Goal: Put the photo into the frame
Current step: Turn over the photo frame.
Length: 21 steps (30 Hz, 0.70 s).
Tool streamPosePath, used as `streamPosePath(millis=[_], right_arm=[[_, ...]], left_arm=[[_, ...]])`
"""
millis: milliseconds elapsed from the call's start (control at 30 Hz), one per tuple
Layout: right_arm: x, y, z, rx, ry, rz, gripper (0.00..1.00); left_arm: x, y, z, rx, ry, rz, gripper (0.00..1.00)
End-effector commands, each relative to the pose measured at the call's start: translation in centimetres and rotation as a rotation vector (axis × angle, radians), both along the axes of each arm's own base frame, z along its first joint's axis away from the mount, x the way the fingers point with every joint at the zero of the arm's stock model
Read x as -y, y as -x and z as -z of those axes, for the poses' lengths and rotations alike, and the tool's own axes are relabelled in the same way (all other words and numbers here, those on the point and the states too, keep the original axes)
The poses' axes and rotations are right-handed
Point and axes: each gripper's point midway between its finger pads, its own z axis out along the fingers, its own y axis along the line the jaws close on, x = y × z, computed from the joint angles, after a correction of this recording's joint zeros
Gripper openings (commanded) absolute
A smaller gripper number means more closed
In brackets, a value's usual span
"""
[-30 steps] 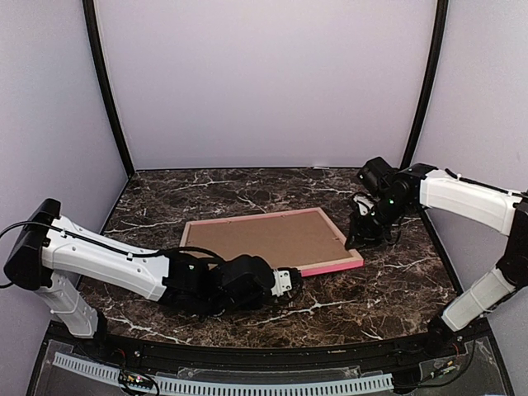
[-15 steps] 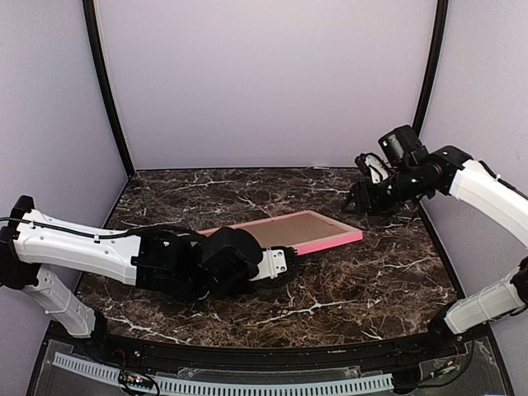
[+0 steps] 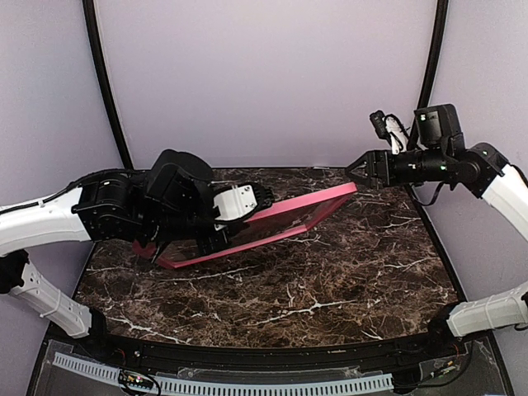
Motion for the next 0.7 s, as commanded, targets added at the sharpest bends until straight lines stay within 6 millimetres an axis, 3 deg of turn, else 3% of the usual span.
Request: streamPosePath(millis=[0,233,467,667], right_arm=[[-1.3,1.0,-3.7,0.166,-0.063,-0.129,0.81],[-2.6,3.2,-3.1,0.261,-0.119,-0.282,0.87],[-3.1,3.1,-1.8,0.307,-0.080,-0.331,0.89],[-3.2,2.6,-2.1,0.397,-0.033,-0.354,0.89]], left_arm=[[-1.1,-0.5,-6.4,0.011,0.178,0.019,0.00],[-2.1,-1.7,-7.9,-0.034,0.196,0.038,0.00],[-2.4,-2.2,-8.9,-0.098,0.200,0.092,0.00],[-1.9,-1.9,-9.9,-0.114,0.189,0.156,0.00]])
